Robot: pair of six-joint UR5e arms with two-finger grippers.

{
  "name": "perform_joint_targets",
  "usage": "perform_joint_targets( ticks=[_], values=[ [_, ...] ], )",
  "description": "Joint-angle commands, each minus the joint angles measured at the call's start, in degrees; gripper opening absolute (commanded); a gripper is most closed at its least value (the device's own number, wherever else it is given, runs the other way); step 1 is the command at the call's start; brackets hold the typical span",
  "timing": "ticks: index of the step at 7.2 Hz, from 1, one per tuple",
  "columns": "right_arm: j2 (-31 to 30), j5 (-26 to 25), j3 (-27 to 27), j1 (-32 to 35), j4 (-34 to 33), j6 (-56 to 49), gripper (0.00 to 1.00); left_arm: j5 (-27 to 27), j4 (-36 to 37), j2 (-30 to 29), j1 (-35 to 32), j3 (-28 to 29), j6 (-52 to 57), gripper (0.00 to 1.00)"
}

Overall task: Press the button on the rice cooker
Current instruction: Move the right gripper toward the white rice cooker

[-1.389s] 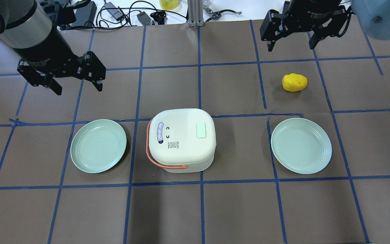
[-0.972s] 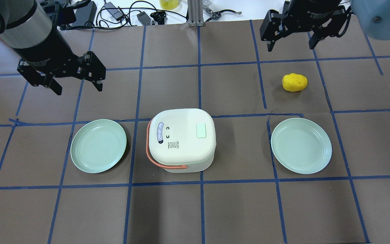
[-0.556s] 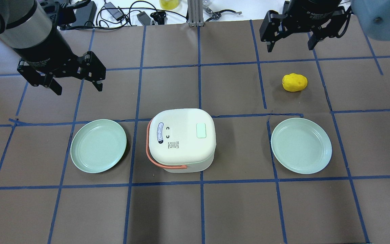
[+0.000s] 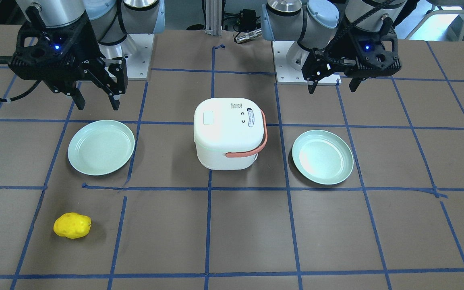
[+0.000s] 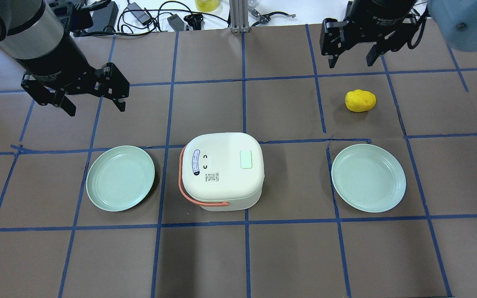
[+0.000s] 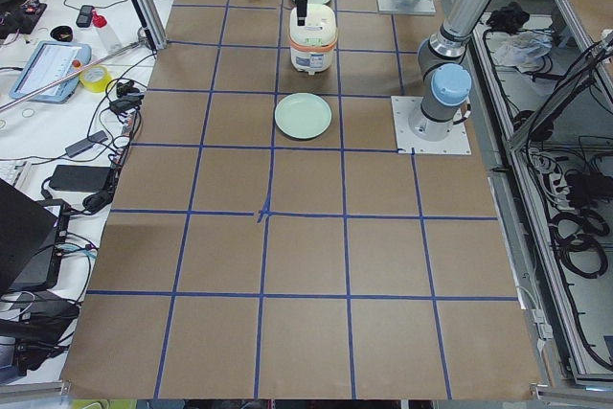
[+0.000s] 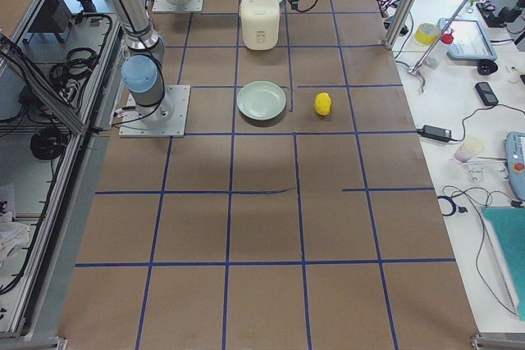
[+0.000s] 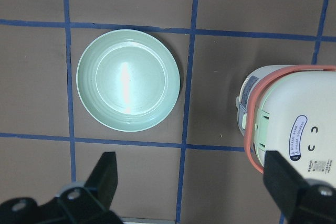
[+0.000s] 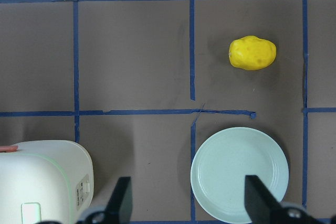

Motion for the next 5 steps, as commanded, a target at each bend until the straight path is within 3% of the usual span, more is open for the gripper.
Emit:
perform_joint_targets(
  ticks=[1,3,5],
  values=[
    [-0.06,0.82,-0.45,0.15,2.81,0.07,0.19,0.00,0.00,0.00,0.00,0.00,0.00,1.00],
    [0.02,2.21,-0.63,1.11,3.79,0.07,0.00,0.00,0.00,0.00,0.00,0.00,0.00,1.00],
    [0.90,2.49,0.07,5.40,3.36,5.83,0.00,0.00,0.00,0.00,0.00,0.00,0.00,1.00]
  ],
)
